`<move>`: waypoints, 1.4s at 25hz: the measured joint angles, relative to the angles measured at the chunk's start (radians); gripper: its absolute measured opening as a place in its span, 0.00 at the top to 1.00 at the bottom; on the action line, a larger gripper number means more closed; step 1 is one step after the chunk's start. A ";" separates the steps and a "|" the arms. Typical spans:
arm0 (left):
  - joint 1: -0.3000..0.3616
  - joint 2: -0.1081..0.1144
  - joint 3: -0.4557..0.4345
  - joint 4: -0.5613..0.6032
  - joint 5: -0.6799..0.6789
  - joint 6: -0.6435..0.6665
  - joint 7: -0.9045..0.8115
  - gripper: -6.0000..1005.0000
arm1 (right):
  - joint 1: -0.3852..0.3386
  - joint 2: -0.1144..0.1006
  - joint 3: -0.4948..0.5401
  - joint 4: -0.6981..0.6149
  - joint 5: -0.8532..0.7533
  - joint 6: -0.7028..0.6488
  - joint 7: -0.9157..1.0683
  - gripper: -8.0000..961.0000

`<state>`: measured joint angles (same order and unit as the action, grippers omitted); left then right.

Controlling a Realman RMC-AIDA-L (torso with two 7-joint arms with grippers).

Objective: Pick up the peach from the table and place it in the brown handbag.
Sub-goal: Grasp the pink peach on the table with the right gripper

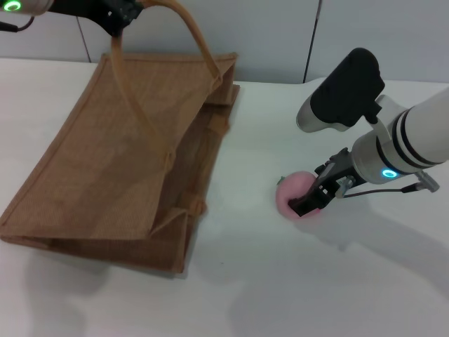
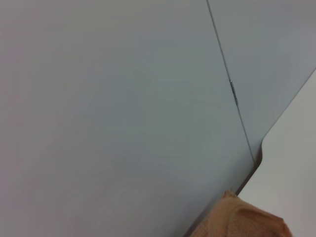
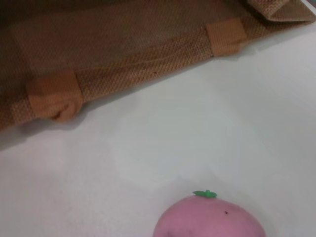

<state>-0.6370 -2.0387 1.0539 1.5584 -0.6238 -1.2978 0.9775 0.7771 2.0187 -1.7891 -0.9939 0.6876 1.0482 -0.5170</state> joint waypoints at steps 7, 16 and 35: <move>0.000 0.001 -0.004 -0.001 0.005 0.000 0.000 0.89 | 0.012 0.000 0.009 -0.005 0.000 0.010 0.000 0.15; 0.000 0.002 -0.004 -0.002 0.000 0.006 0.000 0.89 | 0.038 0.000 0.011 0.033 0.019 0.034 0.007 0.29; -0.015 -0.002 0.002 -0.002 -0.003 0.011 -0.010 0.89 | 0.034 0.002 0.049 -0.043 0.085 -0.090 -0.002 0.49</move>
<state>-0.6515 -2.0406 1.0563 1.5567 -0.6272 -1.2869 0.9674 0.8109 2.0212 -1.7397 -1.0366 0.7728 0.9585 -0.5188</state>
